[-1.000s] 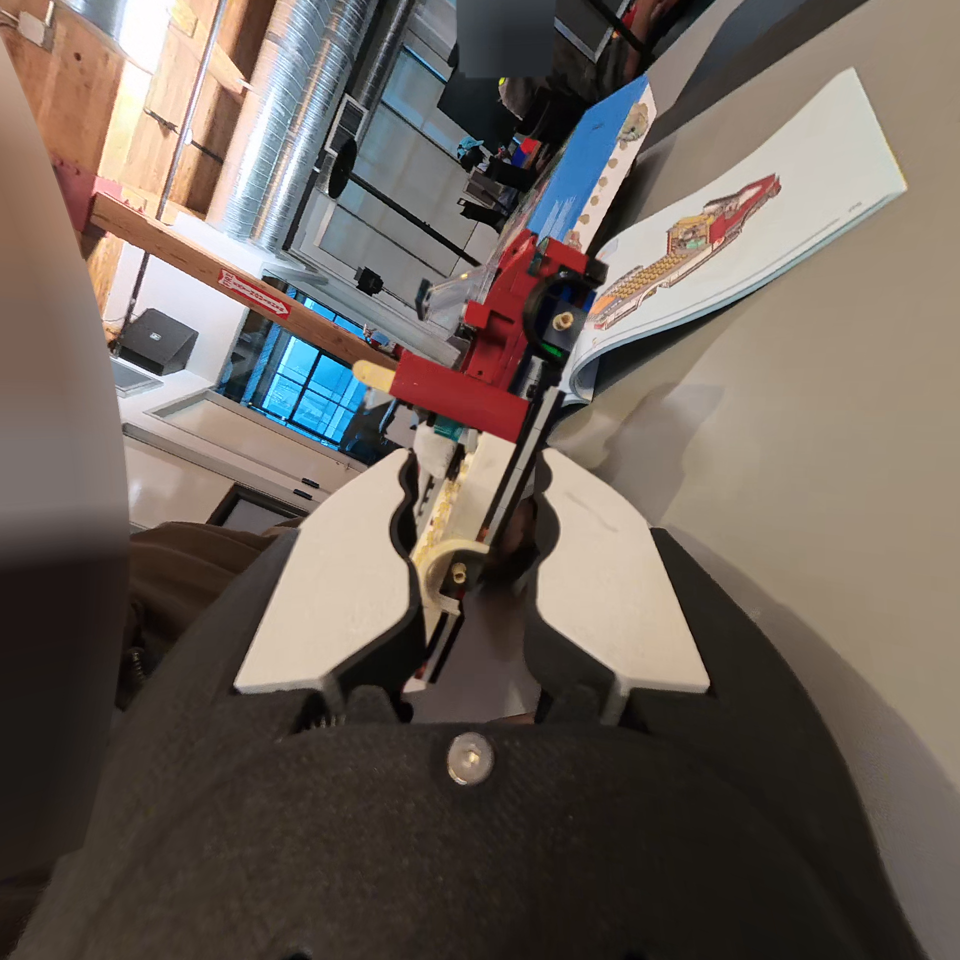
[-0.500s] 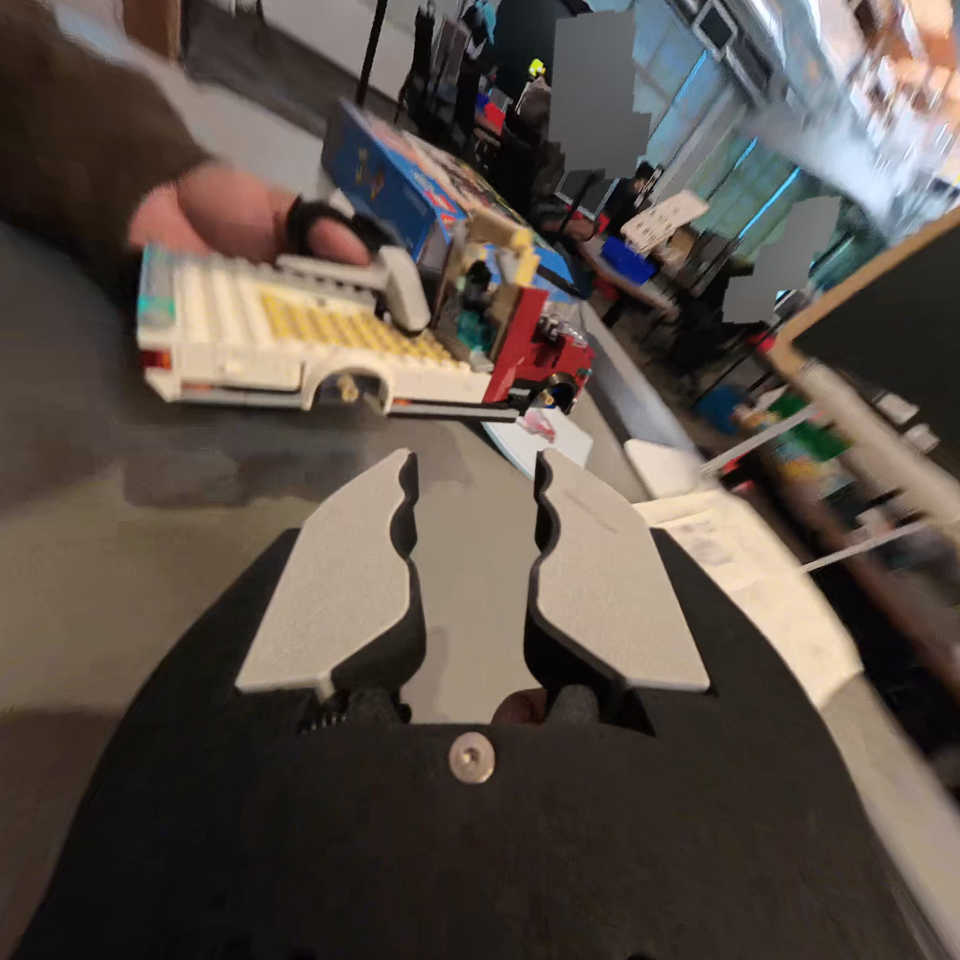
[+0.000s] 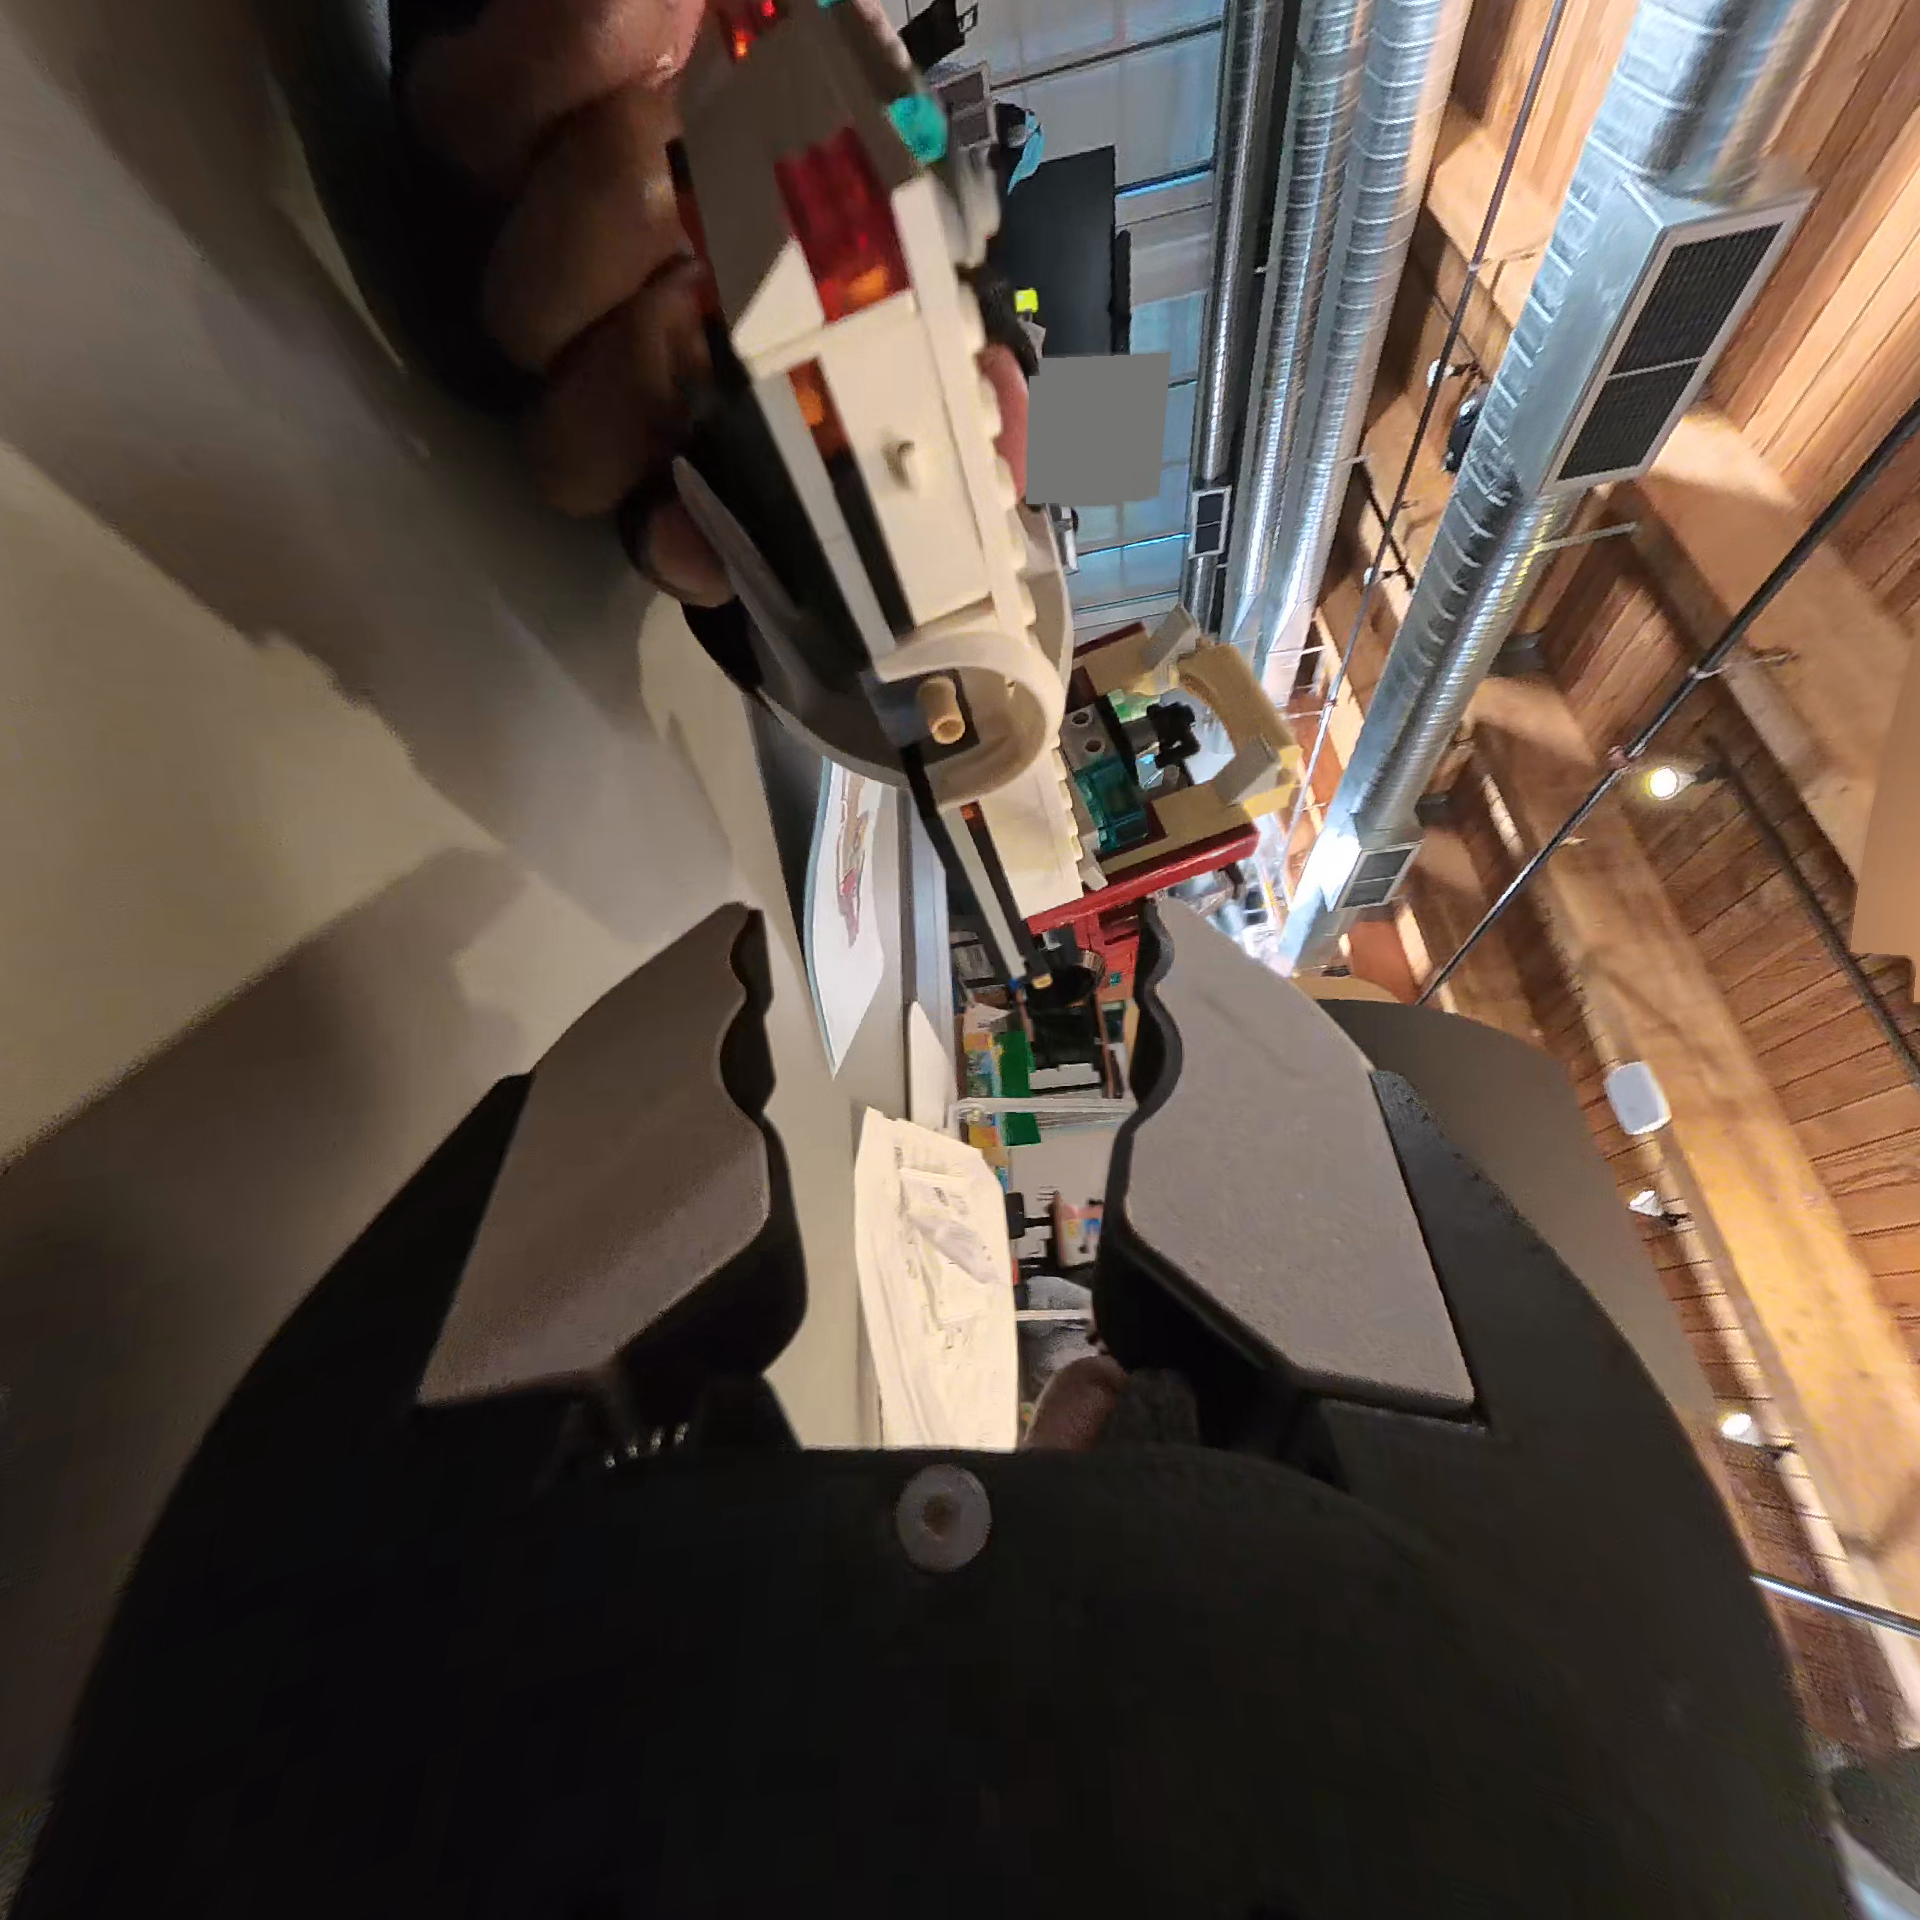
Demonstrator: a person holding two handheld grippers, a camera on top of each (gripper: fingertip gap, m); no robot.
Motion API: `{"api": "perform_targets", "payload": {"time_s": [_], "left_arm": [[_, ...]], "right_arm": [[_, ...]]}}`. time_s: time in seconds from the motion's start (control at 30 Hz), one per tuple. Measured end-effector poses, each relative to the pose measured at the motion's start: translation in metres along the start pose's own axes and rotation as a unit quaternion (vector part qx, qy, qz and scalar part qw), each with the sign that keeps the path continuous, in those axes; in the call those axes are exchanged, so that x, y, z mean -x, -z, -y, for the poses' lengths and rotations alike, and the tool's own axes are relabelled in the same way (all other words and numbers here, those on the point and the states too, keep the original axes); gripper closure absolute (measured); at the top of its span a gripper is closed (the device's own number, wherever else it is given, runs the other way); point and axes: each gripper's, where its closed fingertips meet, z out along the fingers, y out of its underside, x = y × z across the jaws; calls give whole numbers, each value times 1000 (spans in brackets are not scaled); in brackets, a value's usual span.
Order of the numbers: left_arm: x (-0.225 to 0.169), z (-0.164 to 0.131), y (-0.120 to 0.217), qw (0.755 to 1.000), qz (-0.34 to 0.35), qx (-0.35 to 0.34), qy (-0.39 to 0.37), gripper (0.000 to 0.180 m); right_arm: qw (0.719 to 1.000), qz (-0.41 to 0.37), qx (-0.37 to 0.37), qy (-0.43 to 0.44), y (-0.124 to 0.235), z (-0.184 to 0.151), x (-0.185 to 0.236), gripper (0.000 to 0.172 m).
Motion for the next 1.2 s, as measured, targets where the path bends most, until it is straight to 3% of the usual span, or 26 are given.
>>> {"api": "perform_targets", "payload": {"time_s": [0.6, 0.87, 1.2], "left_arm": [[9, -10, -6, 999, 44, 21, -23, 159], [11, -14, -8, 997, 59, 33, -43, 158], [11, -15, -8, 996, 65, 33, -49, 158]], "right_arm": [[999, -15, -6, 40, -5, 3, 10, 112], [998, -46, -11, 48, 0, 5, -2, 139], [997, -39, 4, 68, -1, 3, -1, 141]]}}
